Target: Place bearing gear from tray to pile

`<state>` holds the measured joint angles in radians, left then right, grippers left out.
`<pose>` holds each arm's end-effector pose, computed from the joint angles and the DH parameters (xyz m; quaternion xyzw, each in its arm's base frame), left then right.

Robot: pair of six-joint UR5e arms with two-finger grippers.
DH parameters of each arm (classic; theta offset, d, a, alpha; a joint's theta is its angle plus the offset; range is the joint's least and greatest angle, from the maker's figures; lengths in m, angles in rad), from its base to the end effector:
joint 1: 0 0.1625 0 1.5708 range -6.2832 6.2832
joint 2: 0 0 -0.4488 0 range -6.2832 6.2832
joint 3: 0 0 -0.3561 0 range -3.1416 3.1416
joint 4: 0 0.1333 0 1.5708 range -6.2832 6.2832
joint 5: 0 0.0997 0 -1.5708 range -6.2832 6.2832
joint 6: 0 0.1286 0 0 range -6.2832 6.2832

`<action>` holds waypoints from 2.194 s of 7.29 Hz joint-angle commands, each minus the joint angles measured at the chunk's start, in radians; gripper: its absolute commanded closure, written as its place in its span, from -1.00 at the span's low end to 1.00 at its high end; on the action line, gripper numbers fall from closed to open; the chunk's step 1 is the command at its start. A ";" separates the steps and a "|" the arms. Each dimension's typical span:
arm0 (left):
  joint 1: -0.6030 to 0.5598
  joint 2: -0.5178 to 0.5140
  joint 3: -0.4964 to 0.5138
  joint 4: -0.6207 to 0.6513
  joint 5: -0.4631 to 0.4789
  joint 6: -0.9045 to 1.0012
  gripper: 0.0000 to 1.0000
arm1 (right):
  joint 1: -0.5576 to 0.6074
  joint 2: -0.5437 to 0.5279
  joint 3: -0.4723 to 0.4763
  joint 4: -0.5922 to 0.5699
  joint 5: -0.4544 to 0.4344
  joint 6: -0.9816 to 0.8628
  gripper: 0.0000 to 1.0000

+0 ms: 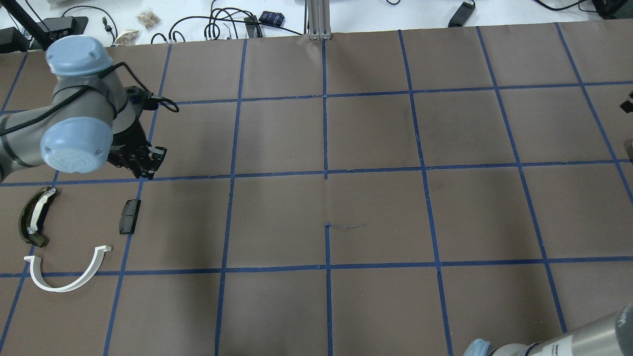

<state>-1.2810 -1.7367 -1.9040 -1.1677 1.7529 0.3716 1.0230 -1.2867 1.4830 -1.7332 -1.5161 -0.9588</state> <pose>0.0300 -0.4856 0.2992 0.0450 0.9937 0.0747 0.0704 -0.1772 -0.5600 0.3921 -0.2035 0.9785 -0.0063 0.0315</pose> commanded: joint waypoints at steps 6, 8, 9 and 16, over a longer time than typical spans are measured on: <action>0.370 -0.095 -0.164 0.273 -0.147 0.424 0.90 | 0.854 0.148 0.003 -0.121 -0.004 1.156 1.00; 0.370 -0.130 -0.156 0.371 -0.158 0.425 -0.35 | 0.917 0.226 0.005 -0.176 0.004 1.160 0.99; 0.368 -0.127 -0.145 0.372 -0.158 0.420 -0.52 | 0.954 0.259 0.006 -0.208 -0.002 1.161 0.99; -0.028 -0.060 0.114 0.108 -0.181 0.077 -0.60 | 0.957 0.305 0.016 -0.378 -0.004 1.120 -1.00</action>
<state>-1.2347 -1.8048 -1.7961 -1.0353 1.5764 0.5544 1.9896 -0.9702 1.5082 -2.1085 -1.5184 0.1660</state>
